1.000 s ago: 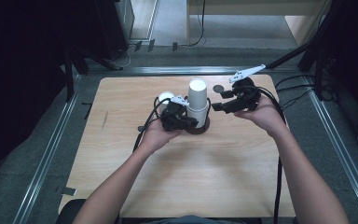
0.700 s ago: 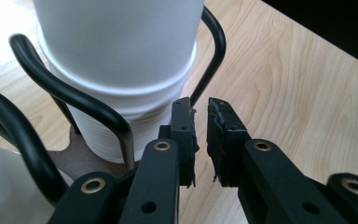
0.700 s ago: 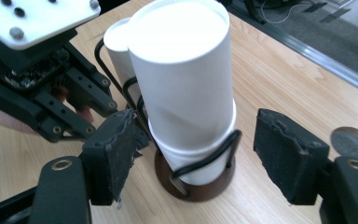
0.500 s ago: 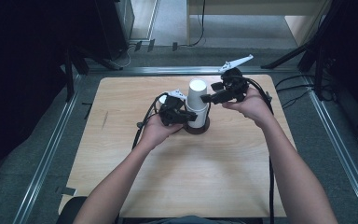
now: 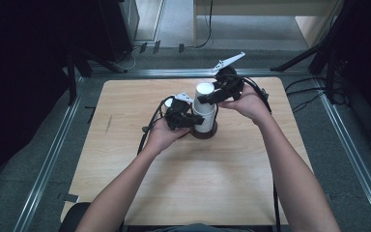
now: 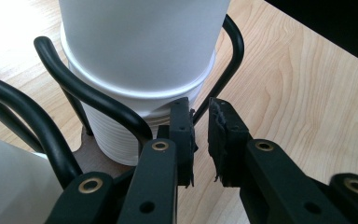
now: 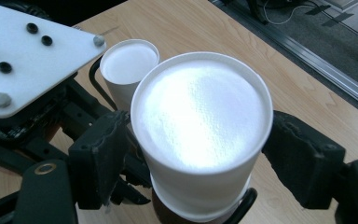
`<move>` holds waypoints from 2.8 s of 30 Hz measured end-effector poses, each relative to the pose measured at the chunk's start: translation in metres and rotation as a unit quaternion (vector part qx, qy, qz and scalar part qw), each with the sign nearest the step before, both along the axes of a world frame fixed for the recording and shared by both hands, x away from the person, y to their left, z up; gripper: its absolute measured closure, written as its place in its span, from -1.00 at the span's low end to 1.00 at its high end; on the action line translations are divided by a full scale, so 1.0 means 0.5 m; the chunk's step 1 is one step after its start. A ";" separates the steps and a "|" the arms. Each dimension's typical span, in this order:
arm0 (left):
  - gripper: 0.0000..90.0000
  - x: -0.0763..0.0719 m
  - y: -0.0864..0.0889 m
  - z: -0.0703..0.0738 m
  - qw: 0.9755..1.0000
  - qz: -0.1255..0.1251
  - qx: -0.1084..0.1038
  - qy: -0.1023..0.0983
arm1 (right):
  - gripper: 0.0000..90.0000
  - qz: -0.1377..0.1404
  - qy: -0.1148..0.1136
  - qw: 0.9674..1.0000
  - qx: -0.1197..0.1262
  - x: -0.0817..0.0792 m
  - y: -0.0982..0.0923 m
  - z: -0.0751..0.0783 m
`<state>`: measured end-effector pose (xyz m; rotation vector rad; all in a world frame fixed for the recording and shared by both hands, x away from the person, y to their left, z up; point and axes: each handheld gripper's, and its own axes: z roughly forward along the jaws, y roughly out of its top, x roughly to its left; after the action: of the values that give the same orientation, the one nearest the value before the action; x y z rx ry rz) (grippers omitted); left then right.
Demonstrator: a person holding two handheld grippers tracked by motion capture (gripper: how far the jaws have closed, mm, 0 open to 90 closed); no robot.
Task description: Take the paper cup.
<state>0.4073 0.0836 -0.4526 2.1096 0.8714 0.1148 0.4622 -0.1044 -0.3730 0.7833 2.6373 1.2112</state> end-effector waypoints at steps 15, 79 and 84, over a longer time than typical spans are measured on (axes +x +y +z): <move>0.76 0.000 0.000 -0.002 1.000 -0.003 0.001 -0.003 | -0.31 -0.006 -0.007 1.000 -0.029 0.002 0.016 -0.002; 0.32 -0.034 0.015 0.008 0.998 -0.066 -0.012 0.009 | -0.27 0.051 -0.006 0.999 -0.015 -0.127 -0.146 0.112; 0.21 -0.046 0.022 0.012 0.997 -0.073 -0.018 -0.002 | -0.27 0.062 -0.014 0.998 -0.024 -0.143 -0.154 0.083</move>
<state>0.3842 0.0945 -0.4466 2.1311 0.7077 0.0271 0.3905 -0.1812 -0.3315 0.5989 2.7161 1.1722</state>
